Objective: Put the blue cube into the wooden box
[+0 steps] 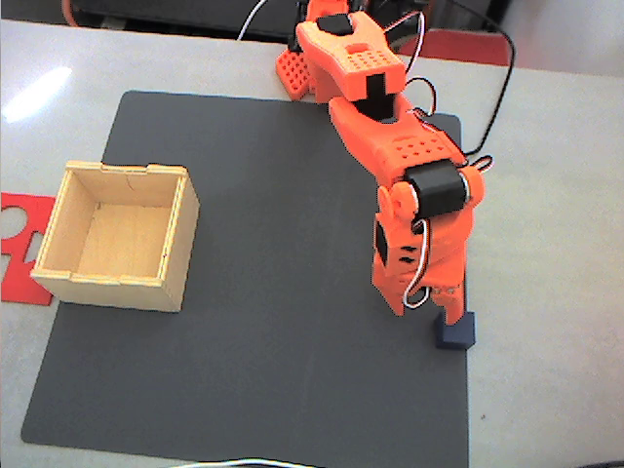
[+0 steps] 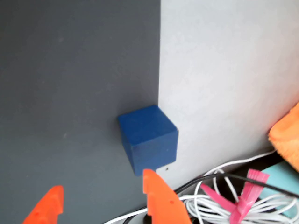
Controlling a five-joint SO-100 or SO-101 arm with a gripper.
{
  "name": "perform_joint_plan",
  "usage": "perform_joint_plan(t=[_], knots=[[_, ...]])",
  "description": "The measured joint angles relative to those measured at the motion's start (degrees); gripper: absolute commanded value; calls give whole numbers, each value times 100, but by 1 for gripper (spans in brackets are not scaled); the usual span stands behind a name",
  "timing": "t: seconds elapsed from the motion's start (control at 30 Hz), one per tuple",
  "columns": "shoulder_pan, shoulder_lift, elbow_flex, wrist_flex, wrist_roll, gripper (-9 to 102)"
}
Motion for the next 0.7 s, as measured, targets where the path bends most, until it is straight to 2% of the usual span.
perform_joint_plan(t=[0.37, 0.7], knots=[[-123, -44, -18, 0, -738, 21], [-255, -527, -475, -255, -747, 22]])
